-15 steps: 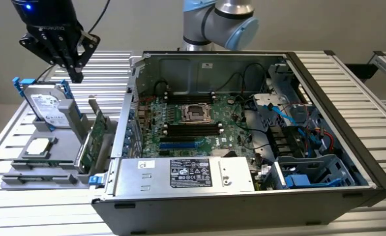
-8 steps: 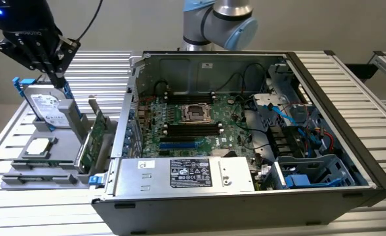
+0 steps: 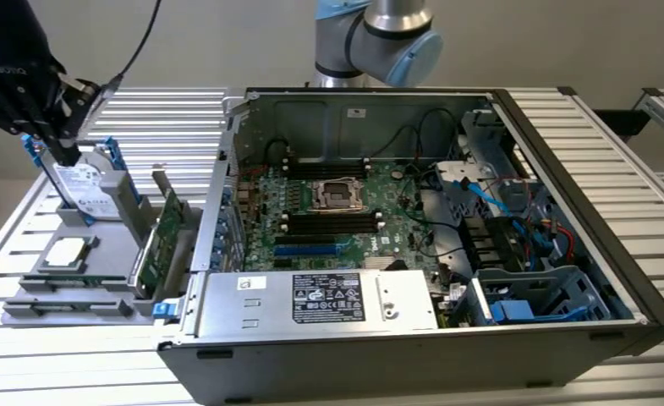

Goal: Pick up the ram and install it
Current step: 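Reach for the ram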

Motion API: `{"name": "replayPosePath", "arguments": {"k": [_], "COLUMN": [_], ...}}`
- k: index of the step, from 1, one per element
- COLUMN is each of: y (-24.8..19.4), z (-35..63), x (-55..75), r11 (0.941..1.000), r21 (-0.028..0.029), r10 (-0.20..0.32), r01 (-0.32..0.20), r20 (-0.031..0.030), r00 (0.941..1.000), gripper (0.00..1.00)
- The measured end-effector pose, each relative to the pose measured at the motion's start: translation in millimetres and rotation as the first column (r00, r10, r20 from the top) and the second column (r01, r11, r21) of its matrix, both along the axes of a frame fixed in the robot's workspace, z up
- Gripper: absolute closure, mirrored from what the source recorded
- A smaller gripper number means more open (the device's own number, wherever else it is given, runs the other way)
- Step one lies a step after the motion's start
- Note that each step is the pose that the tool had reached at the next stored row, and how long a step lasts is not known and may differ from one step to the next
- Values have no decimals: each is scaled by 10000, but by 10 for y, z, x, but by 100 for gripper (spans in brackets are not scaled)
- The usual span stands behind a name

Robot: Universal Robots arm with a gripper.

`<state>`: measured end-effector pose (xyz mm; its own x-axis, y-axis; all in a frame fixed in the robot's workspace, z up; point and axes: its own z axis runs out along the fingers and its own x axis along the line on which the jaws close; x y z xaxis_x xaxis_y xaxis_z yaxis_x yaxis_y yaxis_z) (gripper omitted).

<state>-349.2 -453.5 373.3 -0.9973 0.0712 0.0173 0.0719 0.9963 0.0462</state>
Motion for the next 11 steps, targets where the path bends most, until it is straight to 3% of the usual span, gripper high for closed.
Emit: {"name": "replayPosePath", "arguments": {"k": [8, 11], "y": [-244, -253], "z": [-21, -22], "x": [-201, -210], "r11": [10000, 10000], "r21": [-1, 1], "r10": [-1, -1], "r01": [1, 1], "r20": [-3, -2], "r00": [10000, 10000], "gripper": [89, 89]}}
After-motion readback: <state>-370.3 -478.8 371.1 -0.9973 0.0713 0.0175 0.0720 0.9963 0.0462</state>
